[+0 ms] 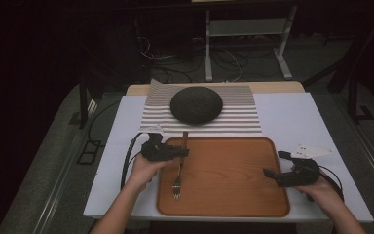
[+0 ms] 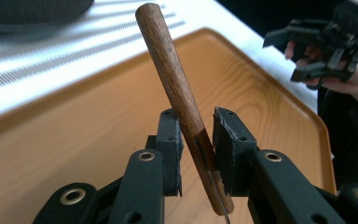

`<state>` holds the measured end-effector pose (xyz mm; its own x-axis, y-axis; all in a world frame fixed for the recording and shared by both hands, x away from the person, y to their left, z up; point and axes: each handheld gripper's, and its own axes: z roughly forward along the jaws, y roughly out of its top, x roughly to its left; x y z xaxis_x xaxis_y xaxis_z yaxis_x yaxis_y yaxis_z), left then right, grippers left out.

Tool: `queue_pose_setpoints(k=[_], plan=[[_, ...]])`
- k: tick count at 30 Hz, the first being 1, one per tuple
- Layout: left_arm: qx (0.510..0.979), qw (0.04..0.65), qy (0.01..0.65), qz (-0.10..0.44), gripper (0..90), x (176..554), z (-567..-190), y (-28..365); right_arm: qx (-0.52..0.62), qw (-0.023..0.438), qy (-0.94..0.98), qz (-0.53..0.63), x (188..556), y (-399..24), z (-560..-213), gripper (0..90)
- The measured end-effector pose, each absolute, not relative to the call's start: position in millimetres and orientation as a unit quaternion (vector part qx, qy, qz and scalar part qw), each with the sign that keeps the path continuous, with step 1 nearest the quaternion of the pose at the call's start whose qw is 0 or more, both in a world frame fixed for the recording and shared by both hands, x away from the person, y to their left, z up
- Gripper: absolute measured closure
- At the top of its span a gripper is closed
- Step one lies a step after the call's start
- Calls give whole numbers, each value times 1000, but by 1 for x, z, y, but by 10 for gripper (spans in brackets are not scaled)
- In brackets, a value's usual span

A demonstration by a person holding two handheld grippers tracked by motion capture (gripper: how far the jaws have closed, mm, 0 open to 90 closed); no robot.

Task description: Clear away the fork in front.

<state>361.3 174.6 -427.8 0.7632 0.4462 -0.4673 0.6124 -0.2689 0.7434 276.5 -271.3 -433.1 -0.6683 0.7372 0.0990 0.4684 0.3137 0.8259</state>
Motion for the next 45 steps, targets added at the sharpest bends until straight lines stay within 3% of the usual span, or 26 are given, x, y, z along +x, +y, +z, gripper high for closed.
queue_pose_setpoints(k=[18,30,34,38,45], plan=[[834,427,342,-73,713,364,-450,160,375,148,798,448,277,-270,-433,103],[833,438,336,-47,673,362,-444,162,376,146,797,449,278,-271,-434,103],[830,457,319,-34,756,358,-435,158,375,146,798,450,277,-272,-434,102],[846,447,289,-27,896,357,-430,141,378,148,794,452,277,-274,-433,102],[881,392,263,-12,898,359,-435,113,375,151,794,453,278,-273,-432,105]])
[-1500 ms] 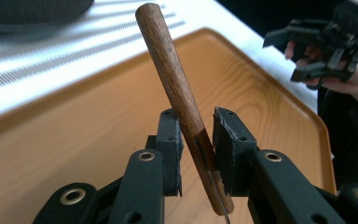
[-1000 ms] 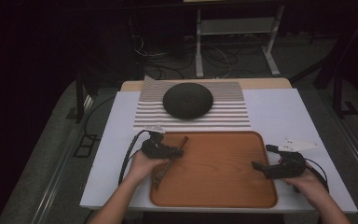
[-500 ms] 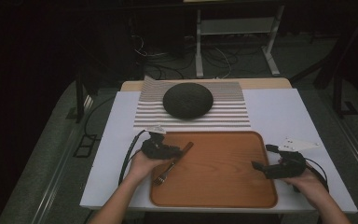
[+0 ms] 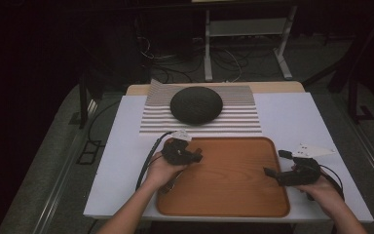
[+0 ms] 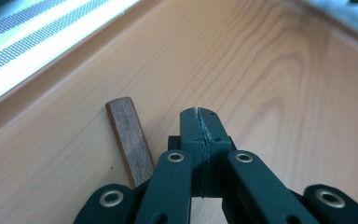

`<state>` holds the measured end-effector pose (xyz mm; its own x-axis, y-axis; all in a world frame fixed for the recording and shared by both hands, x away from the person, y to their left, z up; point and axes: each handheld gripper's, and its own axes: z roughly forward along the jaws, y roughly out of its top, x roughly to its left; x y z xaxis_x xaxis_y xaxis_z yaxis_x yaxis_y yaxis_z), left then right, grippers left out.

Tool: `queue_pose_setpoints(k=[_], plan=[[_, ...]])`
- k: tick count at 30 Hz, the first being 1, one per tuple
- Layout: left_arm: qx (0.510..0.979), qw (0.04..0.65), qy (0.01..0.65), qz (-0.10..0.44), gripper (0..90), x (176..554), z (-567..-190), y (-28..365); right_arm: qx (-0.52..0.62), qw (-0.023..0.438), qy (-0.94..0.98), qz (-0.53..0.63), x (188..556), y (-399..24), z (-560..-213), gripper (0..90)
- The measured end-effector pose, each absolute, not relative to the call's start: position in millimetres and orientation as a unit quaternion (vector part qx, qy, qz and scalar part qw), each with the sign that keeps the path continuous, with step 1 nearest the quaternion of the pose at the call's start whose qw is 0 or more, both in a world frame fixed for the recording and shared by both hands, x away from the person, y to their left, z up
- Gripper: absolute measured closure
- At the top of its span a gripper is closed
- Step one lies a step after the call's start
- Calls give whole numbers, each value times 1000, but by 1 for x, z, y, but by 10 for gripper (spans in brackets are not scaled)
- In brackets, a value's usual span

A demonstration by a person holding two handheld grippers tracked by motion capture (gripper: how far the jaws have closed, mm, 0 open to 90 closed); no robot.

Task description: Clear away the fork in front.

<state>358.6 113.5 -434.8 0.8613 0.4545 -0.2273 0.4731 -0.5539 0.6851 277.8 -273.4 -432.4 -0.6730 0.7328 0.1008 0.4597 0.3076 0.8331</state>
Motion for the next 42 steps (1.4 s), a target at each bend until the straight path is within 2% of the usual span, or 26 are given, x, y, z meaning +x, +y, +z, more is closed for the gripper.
queue_pose_setpoints(k=[28,34,37,42], plan=[[862,381,333,11,893,365,-439,180,370,152,798,450,279,-269,-432,107],[864,379,331,13,879,365,-439,190,372,151,798,450,279,-269,-432,107],[865,382,326,13,846,364,-438,190,371,151,798,450,279,-269,-432,107],[860,402,312,19,741,359,-431,189,371,152,798,451,279,-269,-432,107]])
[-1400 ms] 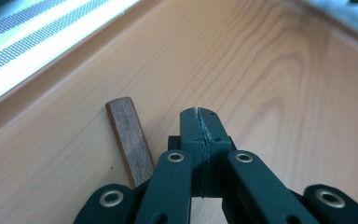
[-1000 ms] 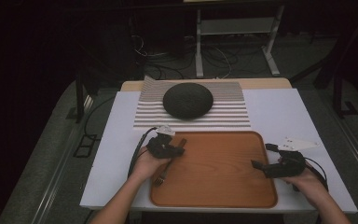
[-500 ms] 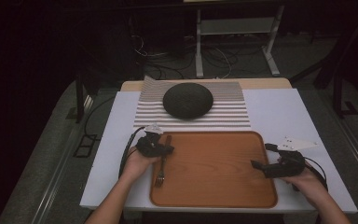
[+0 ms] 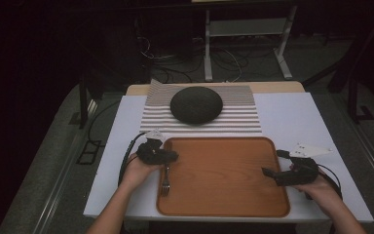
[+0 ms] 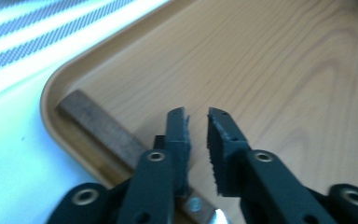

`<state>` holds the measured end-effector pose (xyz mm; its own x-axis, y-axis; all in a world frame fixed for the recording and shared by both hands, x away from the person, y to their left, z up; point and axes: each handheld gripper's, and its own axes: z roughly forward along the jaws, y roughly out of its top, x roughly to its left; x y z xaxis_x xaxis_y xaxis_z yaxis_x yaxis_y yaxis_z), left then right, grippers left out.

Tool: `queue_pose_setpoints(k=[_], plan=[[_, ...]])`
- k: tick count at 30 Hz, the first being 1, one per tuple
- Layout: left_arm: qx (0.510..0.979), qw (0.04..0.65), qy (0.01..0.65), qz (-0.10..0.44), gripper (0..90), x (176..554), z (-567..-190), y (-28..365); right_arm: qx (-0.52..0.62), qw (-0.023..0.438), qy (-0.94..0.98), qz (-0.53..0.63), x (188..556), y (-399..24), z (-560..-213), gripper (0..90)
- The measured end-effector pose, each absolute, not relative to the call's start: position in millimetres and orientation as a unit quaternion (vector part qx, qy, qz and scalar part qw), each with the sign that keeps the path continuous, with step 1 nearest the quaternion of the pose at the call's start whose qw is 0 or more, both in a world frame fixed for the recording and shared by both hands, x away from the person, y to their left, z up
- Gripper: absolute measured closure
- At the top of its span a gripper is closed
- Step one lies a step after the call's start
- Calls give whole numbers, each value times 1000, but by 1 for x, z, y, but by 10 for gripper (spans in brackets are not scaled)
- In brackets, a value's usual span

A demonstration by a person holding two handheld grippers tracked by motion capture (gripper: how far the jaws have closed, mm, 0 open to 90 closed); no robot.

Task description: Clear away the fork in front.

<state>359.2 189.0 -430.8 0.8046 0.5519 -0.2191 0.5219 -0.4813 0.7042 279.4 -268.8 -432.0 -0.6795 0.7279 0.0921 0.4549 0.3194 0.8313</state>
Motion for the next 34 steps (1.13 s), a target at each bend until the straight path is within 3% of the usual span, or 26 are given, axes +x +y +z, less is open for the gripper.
queue_pose_setpoints(k=[7,17,24,28,34], plan=[[848,430,308,43,485,345,-416,200,372,151,796,452,278,-271,-432,107],[829,459,309,79,227,321,-413,222,370,150,798,452,278,-270,-432,107],[825,461,312,94,118,310,-416,231,370,148,798,452,278,-270,-432,107],[827,457,316,89,0,312,-418,229,370,148,798,452,278,-270,-432,107],[833,452,308,88,0,311,-421,224,368,147,799,452,277,-270,-432,107]])
